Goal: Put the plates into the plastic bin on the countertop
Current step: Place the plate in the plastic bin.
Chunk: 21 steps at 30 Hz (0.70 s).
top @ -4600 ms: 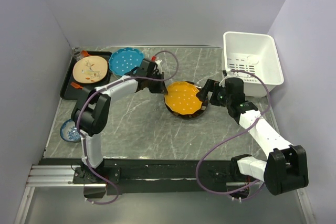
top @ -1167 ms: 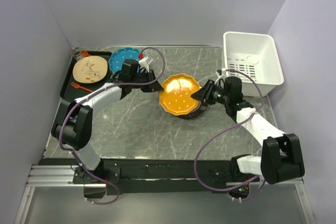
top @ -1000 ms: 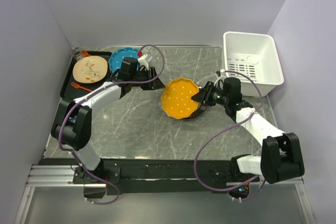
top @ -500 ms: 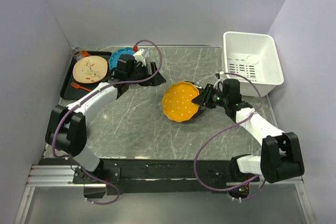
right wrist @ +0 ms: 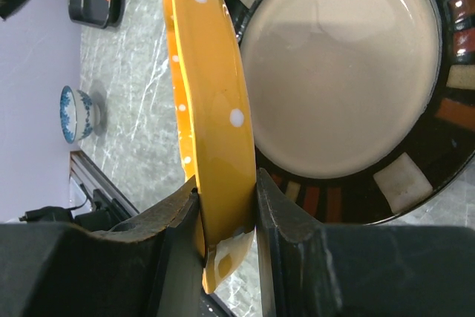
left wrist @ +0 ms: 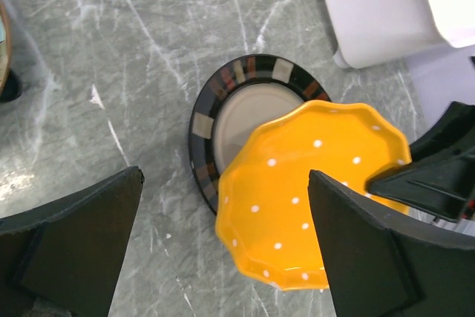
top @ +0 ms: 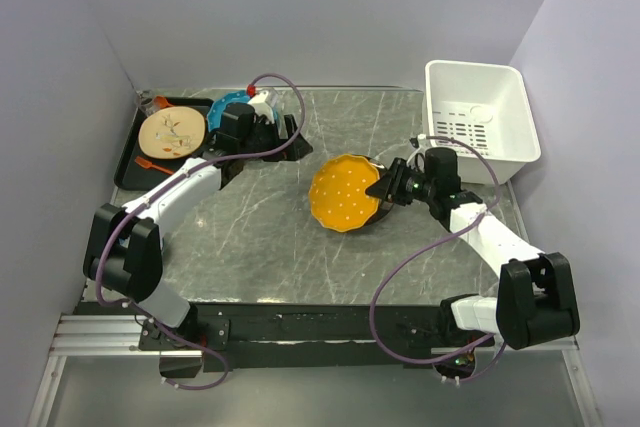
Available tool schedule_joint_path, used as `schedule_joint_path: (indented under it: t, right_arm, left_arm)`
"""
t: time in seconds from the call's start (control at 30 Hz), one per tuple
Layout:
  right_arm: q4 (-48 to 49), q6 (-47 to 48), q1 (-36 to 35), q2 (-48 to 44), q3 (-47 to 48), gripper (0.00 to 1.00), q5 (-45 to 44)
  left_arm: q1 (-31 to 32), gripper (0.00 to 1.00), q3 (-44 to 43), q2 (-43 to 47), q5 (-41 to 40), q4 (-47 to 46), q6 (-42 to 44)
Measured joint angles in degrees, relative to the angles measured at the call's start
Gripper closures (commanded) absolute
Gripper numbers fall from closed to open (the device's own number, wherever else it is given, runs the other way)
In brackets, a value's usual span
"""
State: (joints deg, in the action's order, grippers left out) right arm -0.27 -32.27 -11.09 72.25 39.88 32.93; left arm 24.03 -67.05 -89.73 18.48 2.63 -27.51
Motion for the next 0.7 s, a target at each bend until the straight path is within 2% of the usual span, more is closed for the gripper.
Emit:
schedule_joint_path:
  t: [0.7]
  right_arm:
    - [-3.21, -1.14, 0.00, -1.20, 7.78, 1.00, 1.27]
  left_arm:
    - [-1.40, 0.01, -0.04, -0.04, -5.75, 2.73, -2.08]
